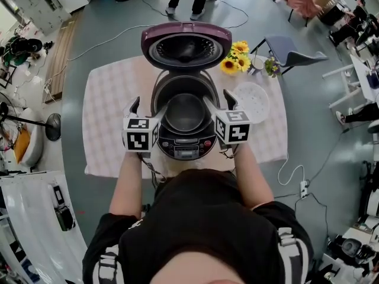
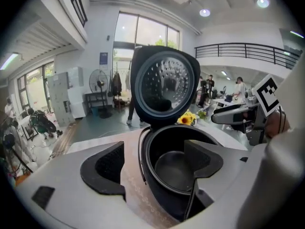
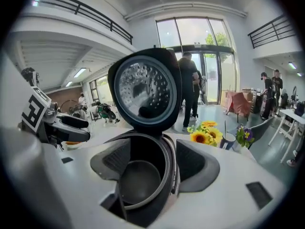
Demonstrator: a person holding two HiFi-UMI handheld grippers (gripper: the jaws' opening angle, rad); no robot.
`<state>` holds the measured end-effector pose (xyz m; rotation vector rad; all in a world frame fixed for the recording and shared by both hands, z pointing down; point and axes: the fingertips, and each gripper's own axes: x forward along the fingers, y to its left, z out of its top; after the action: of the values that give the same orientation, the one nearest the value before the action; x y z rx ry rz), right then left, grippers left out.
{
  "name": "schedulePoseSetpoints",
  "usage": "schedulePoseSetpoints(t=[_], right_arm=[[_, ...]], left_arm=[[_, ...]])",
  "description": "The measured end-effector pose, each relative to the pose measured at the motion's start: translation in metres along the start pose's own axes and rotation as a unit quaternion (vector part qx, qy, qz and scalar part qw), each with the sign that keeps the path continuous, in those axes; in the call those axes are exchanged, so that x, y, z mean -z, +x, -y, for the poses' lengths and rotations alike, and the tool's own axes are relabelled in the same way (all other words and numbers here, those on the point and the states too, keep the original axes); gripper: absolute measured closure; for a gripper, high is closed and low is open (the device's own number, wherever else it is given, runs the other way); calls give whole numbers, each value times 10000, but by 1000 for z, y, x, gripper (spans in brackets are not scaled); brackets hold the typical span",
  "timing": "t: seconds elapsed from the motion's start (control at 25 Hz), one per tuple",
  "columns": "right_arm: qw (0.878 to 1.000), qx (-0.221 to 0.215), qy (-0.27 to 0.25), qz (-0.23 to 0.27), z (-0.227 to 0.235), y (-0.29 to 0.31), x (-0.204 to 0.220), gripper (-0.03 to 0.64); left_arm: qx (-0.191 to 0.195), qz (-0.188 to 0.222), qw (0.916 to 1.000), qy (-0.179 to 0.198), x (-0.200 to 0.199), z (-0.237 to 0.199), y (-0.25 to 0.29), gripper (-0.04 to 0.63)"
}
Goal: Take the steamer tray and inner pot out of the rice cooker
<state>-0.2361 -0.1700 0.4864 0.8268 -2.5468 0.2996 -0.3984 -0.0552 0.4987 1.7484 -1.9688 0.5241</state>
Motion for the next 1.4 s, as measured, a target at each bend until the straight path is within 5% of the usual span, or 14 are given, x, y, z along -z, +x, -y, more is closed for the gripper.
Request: schedulePoseSetpoints(t=[0.64, 1.4], right_arm=[[9779, 62, -216, -2080, 30, 48, 84, 342], [9400, 394, -355, -3370, 52, 84, 125, 348]], left_arm=[[106, -1568, 9868, 392, 54, -4, 67, 224], [-150, -2703, 9600, 715, 92, -19, 112, 250]])
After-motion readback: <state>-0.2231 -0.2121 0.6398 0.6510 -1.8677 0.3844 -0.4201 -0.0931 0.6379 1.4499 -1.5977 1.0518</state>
